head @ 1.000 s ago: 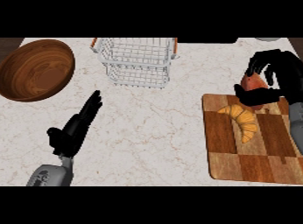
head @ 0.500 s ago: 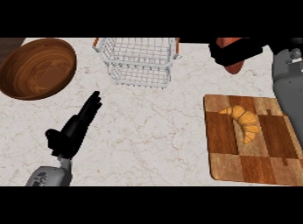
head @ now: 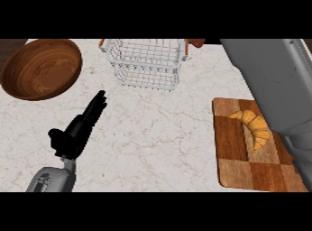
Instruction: Pick the sweet potato from the cutting board and place it in the tiered basket
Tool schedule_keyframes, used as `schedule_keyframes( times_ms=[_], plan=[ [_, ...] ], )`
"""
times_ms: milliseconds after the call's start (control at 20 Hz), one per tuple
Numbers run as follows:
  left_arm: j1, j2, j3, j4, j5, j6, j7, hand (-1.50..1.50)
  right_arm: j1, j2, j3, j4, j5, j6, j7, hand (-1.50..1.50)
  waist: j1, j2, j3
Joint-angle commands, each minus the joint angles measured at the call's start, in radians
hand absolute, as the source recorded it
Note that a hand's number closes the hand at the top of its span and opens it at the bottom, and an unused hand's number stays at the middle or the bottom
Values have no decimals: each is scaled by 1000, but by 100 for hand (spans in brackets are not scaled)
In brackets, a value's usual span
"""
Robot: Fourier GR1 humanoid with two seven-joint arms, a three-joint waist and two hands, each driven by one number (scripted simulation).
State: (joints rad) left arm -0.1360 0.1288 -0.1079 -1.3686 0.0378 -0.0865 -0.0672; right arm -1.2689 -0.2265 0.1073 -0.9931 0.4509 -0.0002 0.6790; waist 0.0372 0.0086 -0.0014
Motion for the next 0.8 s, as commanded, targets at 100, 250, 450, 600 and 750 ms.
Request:
schedule_keyframes(
  times_ms=[100, 250, 450, 600, 750],
  plan=[
    [14, -4, -12, -12, -12, -7, -15, 0, -132, 114, -11, 311, 42, -75, -111, 150, 22, 8, 0],
    [-37, 5, 17, 40, 7, -26, -4, 0, -228, 122, -54, 442, 40, -90, -140, 150, 22, 12, -1],
    [-12, 13, 5, 15, -8, -34, -30, 0, -231, 160, -71, 549, 40, -119, -245, 150, 27, 12, 0],
    [7, -19, -18, 27, -18, -24, -45, 0, -296, 213, -96, 616, 41, -180, -213, 150, 36, 15, -1],
    [-43, 6, 15, 27, 2, -37, -5, 0, -275, 208, -136, 653, 8, -207, -310, 150, 35, 18, 0]
  ],
)
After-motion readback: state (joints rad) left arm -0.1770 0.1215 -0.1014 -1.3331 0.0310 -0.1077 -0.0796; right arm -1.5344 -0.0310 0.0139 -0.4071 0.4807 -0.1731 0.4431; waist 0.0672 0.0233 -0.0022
